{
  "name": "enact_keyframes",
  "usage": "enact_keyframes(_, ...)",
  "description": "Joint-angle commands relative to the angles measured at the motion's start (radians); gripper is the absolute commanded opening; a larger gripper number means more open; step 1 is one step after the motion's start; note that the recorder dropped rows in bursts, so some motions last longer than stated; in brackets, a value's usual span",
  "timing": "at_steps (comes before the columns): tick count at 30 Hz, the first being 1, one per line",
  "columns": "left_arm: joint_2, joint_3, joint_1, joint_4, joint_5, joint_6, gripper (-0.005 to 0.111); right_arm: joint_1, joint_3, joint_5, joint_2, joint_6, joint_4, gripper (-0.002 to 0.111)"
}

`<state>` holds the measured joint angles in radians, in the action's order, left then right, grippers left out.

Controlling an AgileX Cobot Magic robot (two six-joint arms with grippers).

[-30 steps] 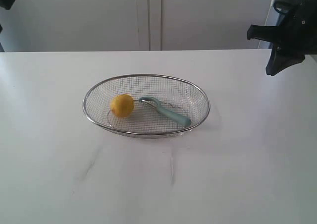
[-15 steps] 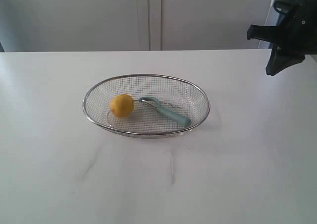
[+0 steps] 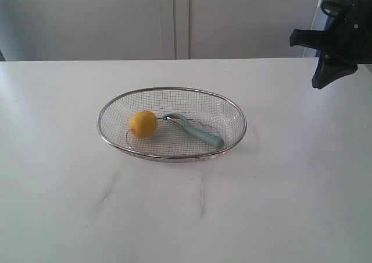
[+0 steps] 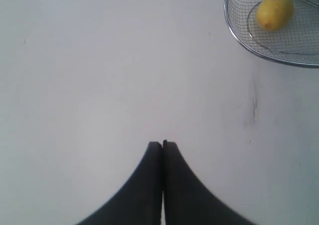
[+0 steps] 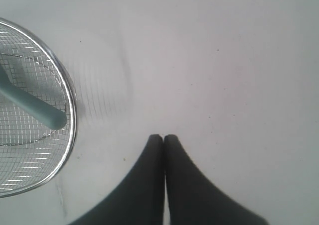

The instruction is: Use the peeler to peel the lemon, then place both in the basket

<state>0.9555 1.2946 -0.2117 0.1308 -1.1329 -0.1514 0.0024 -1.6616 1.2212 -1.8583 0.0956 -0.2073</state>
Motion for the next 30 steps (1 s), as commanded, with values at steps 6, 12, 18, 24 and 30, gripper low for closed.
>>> enact_keyframes(6,-0.180,-0.108,0.001,0.009,-0.041,-0.010,0.000,-0.006,-0.003,0.000,0.013,-0.006,0.000,0.000)
enact_keyframes(12,-0.277,-0.140,0.001,0.011,-0.045,-0.010,0.000,-0.006,-0.003,0.000,0.013,-0.006,0.000,0.000)
enact_keyframes(18,-0.344,-0.149,0.001,0.011,-0.048,-0.010,0.000,-0.006,-0.003,0.000,0.013,-0.006,-0.003,0.000)
enact_keyframes(24,-0.399,-0.149,0.001,0.011,-0.051,-0.010,0.000,-0.006,-0.003,0.000,0.013,-0.006,-0.003,0.000)
enact_keyframes(30,-0.492,-0.149,0.001,0.040,-0.049,-0.010,0.000,-0.006,-0.003,0.000,0.013,-0.006,-0.003,0.000)
